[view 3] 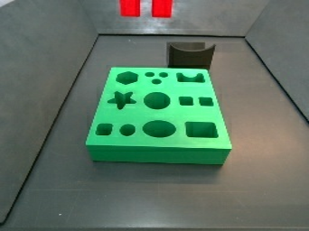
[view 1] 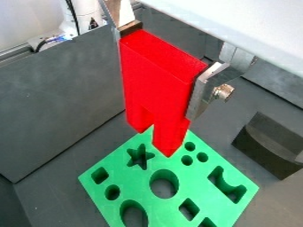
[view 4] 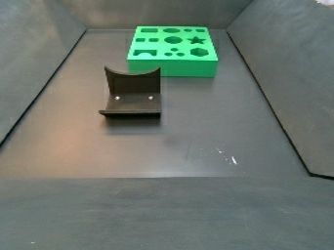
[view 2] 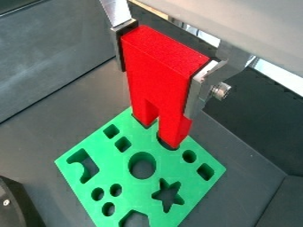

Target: Insert the double-square object.

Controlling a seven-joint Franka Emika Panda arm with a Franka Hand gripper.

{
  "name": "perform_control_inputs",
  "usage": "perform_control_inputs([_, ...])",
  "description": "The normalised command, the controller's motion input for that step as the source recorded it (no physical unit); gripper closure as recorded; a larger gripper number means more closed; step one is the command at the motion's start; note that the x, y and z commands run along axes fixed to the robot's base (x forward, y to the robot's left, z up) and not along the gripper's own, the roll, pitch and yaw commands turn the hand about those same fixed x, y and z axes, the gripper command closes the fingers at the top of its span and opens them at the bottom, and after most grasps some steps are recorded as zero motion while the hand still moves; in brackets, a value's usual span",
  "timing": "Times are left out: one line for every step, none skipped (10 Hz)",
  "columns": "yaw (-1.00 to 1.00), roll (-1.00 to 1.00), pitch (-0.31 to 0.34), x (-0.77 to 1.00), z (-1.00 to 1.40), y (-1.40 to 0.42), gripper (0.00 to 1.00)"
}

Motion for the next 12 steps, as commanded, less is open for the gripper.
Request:
perform_control_inputs([0.04, -0.05, 0.067, 1.00, -0.95, 0.02, 1.00])
perform_control_inputs([0.00, -0.17, 0.000, 1.00, -0.99, 0.09, 1.00])
perform_control_inputs([0.00, -0.16, 0.000, 1.00, -0.98, 0.09, 1.00])
perform_control_inputs([0.00, -0.13, 0.000, 1.00, -0.95, 0.10, 1.00])
perform_control_inputs([0.00, -0.10, 0.000, 1.00, -0.92, 0.13, 1.00])
perform_control_inputs([0.00, -0.06, 0.000, 1.00, -0.89, 0.15, 1.00])
perform_control_inputs([0.00, -0.03, 0.000, 1.00, -0.88, 0.15, 1.00])
perform_control_inputs([0.00, 0.00, 0.031, 1.00, -0.82, 0.13, 1.00])
perform_control_inputs([0.00, 0.21, 0.110, 1.00, -0.71, 0.00, 1.00])
perform_control_inputs([-0.03, 0.24, 0.243, 0.63, -0.55, 0.00, 1.00])
perform_control_inputs([-0.15, 0.00, 0.164, 0.25, 0.00, 0.00, 1.00])
perform_control_inputs([0.00, 0.00, 0.000, 0.00, 0.00, 0.07, 1.00])
